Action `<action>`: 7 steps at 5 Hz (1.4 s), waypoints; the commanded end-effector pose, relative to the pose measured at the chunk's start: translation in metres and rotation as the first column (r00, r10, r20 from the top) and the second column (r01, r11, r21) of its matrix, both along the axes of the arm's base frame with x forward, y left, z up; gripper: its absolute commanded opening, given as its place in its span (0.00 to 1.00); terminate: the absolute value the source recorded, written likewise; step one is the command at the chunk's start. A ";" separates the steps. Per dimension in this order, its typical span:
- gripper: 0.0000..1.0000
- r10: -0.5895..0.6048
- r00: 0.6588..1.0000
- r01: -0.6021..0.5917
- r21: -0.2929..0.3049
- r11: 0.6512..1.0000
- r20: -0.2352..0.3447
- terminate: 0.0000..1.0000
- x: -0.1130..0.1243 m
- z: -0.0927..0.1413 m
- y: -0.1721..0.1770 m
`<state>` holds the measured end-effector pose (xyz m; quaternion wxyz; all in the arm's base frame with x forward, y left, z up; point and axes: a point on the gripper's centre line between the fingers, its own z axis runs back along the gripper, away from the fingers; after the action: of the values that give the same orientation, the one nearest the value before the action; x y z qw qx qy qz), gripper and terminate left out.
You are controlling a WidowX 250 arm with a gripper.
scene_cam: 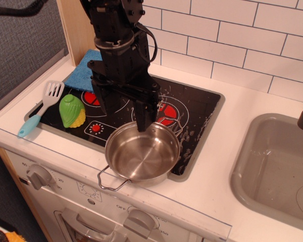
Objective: Move the towel to upper right of cooktop
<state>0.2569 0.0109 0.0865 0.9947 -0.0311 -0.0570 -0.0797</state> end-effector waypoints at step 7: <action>1.00 0.266 0.961 -0.272 0.088 0.958 0.077 0.00 0.135 -0.045 0.159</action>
<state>0.3875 0.1669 0.0162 0.9962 0.0183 -0.0611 0.0590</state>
